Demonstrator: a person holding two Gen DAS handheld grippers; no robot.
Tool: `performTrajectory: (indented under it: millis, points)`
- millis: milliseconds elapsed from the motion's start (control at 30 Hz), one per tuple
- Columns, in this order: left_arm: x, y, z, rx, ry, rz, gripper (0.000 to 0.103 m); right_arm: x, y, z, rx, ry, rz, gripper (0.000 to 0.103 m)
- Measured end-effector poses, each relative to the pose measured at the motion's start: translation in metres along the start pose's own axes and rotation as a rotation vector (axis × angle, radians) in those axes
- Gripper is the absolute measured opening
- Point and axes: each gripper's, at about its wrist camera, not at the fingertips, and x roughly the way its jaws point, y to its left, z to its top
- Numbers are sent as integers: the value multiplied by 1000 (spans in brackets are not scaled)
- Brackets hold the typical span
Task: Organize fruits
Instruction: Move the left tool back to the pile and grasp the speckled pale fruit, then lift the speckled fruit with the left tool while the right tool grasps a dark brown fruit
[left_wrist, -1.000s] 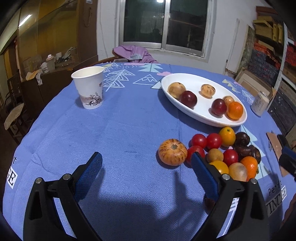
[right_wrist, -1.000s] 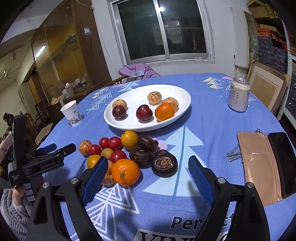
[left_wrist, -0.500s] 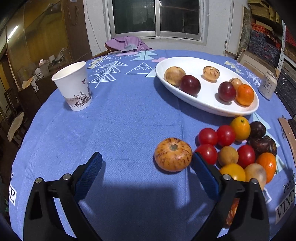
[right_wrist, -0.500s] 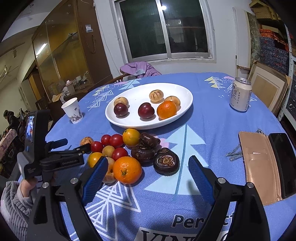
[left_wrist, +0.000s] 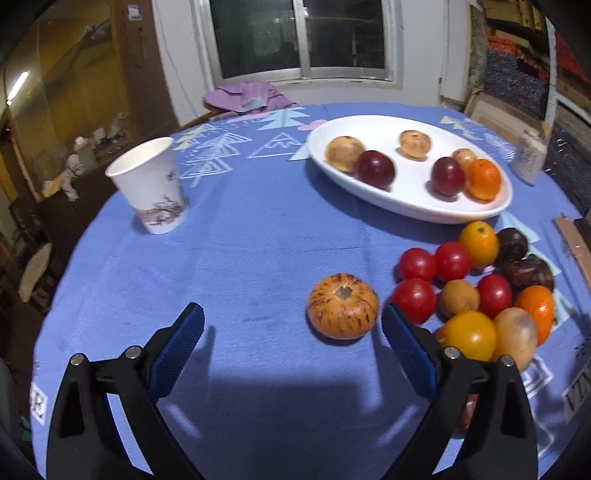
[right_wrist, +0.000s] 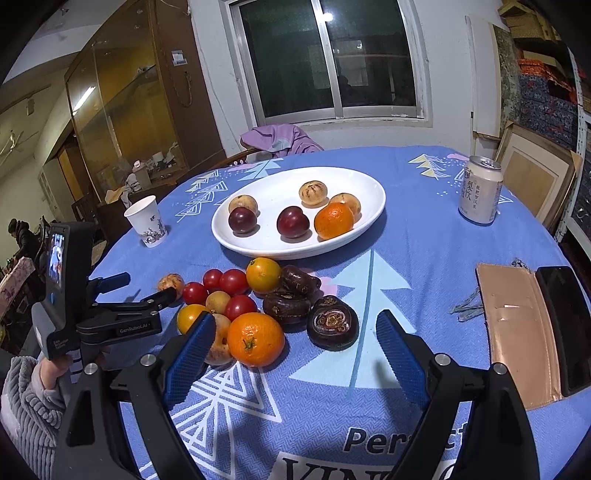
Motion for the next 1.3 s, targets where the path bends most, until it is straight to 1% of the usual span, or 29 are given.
performTrajectory:
  millis: [100,167,233,333,500,600,667,767,867,900,933,1033,1067,1133,1200,1300]
  points:
    - [-1,-5,1,10,-13,-33,92,0,0,0,-2,-3,-7,90]
    - [1,-5,1,8,-11,-52,80,1,1,0,-6,-1,-11,90]
    - [6,-3,2,-3,13,-79,70,3,2,0,-12,3,-16,90]
    - [14,0,1,-26,49,-96,68,5,2,-1,-14,11,-20,90]
    - [15,2,1,-44,50,-98,67,6,2,-2,-16,13,-23,90]
    - [11,1,0,-36,36,-99,54,7,1,-2,-12,17,-24,90]
    - [9,-2,-1,-19,33,-111,41,8,0,0,-14,18,-28,90]
    - [3,-6,-5,0,27,-88,40,7,-8,3,-13,7,-39,90]
    - [-4,-4,-10,-20,23,-75,40,5,-22,8,9,-4,-73,89]
    - [-7,-3,-11,-28,19,-67,40,6,-27,9,20,-4,-79,87]
    - [-11,-2,-12,-33,13,-63,40,8,-32,9,31,3,-80,81]
    - [-26,-1,-13,-48,-23,-72,40,18,-36,8,30,41,-76,68]
    - [-29,0,-14,-49,-34,-71,40,22,-33,6,11,55,-82,67]
    - [-34,-1,-14,-49,-43,-78,40,31,-25,1,-46,79,-121,67]
    - [-34,-2,-14,-47,-38,-81,40,40,-17,-5,-105,96,-176,67]
    - [-34,-3,-14,-50,-33,-86,40,48,-10,-11,-174,113,-225,67]
